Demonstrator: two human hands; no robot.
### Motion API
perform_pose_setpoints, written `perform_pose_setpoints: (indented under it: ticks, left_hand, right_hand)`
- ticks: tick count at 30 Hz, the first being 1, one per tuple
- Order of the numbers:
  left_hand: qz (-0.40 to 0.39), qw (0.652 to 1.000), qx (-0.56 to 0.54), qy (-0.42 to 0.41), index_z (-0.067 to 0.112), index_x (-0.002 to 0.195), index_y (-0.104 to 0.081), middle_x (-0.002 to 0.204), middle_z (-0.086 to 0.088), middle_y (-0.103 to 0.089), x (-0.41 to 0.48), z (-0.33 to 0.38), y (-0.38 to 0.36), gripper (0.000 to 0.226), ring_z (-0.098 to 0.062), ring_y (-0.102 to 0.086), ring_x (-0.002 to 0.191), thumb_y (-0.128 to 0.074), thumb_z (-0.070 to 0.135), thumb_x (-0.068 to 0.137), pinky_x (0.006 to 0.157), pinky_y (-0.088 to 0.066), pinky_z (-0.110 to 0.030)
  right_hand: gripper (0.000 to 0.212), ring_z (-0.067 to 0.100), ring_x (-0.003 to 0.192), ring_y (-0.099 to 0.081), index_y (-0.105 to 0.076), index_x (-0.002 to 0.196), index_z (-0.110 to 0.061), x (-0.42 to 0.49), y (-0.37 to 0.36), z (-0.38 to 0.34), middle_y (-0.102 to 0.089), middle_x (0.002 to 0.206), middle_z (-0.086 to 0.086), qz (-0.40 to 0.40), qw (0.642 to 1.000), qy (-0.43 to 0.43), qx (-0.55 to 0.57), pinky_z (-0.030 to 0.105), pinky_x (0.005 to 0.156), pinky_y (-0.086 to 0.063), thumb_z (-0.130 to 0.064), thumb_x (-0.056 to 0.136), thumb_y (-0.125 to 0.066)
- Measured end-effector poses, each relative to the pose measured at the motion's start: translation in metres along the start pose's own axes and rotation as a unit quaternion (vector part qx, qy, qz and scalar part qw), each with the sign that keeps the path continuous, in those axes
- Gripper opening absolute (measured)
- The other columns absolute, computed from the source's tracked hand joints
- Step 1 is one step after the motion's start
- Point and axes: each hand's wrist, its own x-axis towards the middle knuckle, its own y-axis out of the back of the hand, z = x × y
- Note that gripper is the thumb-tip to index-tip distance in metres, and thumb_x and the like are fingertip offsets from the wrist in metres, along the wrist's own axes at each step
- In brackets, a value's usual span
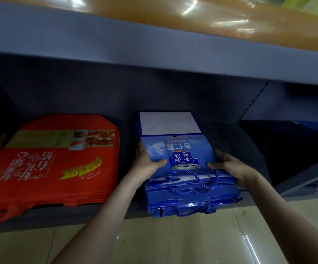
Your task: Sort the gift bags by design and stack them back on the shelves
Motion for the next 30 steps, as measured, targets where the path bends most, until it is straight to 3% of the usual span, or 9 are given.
perform_pose_setpoints:
  ticks: [4, 8, 11, 14, 18, 21, 25, 27, 30]
  left_hand:
    - [-0.022, 0.999, -0.028, -0.009, 0.016, 0.151, 0.008, 0.159, 0.002, -0.004, -0.002, 0.005, 0.003, 0.104, -0.016, -0.012, 0.145, -0.072, 0.02, 0.084, 0.11, -0.021, -0.026]
    - [-0.021, 0.996, -0.084, -0.023, 0.022, 0.152, 0.006, 0.159, 0.006, -0.003, -0.016, 0.019, 0.003, 0.098, -0.013, -0.01, 0.145, -0.067, 0.021, 0.088, 0.104, -0.018, -0.021]
    - [0.072, 0.996, 0.039, -0.045, 0.023, 0.153, -0.004, 0.16, 0.001, -0.005, -0.023, 0.04, 0.009, 0.083, -0.023, -0.007, 0.146, -0.059, 0.038, 0.091, 0.116, -0.013, -0.036]
    - [0.1, 0.93, 0.32, -0.149, 0.026, 0.152, -0.016, 0.16, -0.001, -0.004, -0.057, 0.058, 0.011, 0.073, -0.027, -0.001, 0.147, -0.04, 0.06, 0.092, 0.117, -0.001, -0.047]
    - [0.084, 0.777, 0.521, -0.342, 0.011, 0.139, -0.045, 0.141, -0.017, -0.047, -0.115, 0.033, -0.024, 0.099, -0.035, -0.039, 0.134, -0.042, 0.081, 0.069, 0.111, -0.014, -0.056]
    - [0.113, 0.704, 0.616, -0.335, 0.005, 0.128, -0.048, 0.118, -0.016, -0.058, -0.105, 0.009, -0.036, 0.104, -0.032, -0.052, 0.11, -0.059, 0.082, 0.059, 0.106, -0.024, -0.052]
    - [0.167, 0.677, 0.61, -0.377, 0.008, 0.099, -0.058, 0.087, -0.007, -0.054, -0.084, 0.009, -0.027, 0.084, -0.024, -0.048, 0.077, -0.04, 0.084, 0.071, 0.085, -0.034, -0.041]
    - [0.166, 0.675, 0.613, -0.375, 0.008, 0.098, -0.055, 0.086, -0.007, -0.053, -0.085, 0.012, -0.026, 0.083, -0.024, -0.047, 0.076, -0.03, 0.084, 0.074, 0.083, -0.034, -0.04]
    - [0.153, 0.663, 0.629, -0.377, 0.006, 0.107, -0.05, 0.094, -0.009, -0.056, -0.095, 0.014, -0.028, 0.085, -0.026, -0.047, 0.083, -0.031, 0.082, 0.076, 0.09, -0.033, -0.043]
  right_hand:
    - [0.065, 0.005, 0.088, -0.06, -0.029, 0.145, -0.019, -0.002, 0.003, 0.001, -0.057, 0.116, -0.007, -0.004, 0.999, 0.022, -0.03, 0.017, 0.068, -0.054, 0.003, 0.09, -0.056]
    - [0.078, 0.015, 0.118, -0.051, -0.016, 0.152, -0.019, -0.004, 0.002, 0.003, -0.035, 0.15, 0.001, 0.018, 0.995, 0.039, -0.09, 0.027, 0.096, -0.043, -0.009, 0.09, -0.062]
    - [0.077, 0.015, 0.138, -0.032, -0.021, 0.152, -0.025, -0.01, 0.006, -0.003, -0.029, 0.154, -0.003, 0.105, 0.966, 0.086, -0.221, 0.02, 0.104, -0.024, -0.034, 0.089, -0.064]
    - [0.079, 0.01, 0.143, -0.018, -0.028, 0.15, -0.026, -0.039, 0.005, -0.006, -0.025, 0.156, -0.001, 0.126, 0.864, 0.249, -0.419, 0.024, 0.115, -0.011, -0.069, 0.085, -0.044]
    - [0.098, 0.017, 0.143, -0.02, -0.018, 0.153, -0.024, -0.059, -0.011, 0.035, -0.026, 0.156, 0.001, 0.059, 0.681, 0.362, -0.634, 0.044, 0.117, -0.008, -0.086, 0.077, -0.03]
    - [0.092, 0.028, 0.123, -0.046, -0.027, 0.149, -0.014, -0.048, -0.012, 0.056, -0.047, 0.136, 0.009, 0.097, 0.635, 0.375, -0.669, 0.045, 0.104, -0.03, -0.074, 0.082, -0.04]
    - [0.084, 0.03, 0.084, -0.058, -0.038, 0.131, -0.011, -0.029, -0.02, 0.047, -0.057, 0.099, 0.01, 0.163, 0.579, 0.41, -0.686, 0.043, 0.078, -0.043, -0.052, 0.065, -0.07]
    - [0.088, 0.029, 0.082, -0.058, -0.04, 0.127, -0.011, -0.029, -0.023, 0.047, -0.058, 0.096, 0.01, 0.171, 0.575, 0.406, -0.69, 0.042, 0.077, -0.043, -0.049, 0.057, -0.079]
    - [0.083, 0.03, 0.09, -0.059, -0.041, 0.127, -0.013, -0.041, -0.021, 0.047, -0.058, 0.106, 0.01, 0.173, 0.614, 0.376, -0.672, 0.042, 0.084, -0.034, -0.052, 0.061, -0.073]
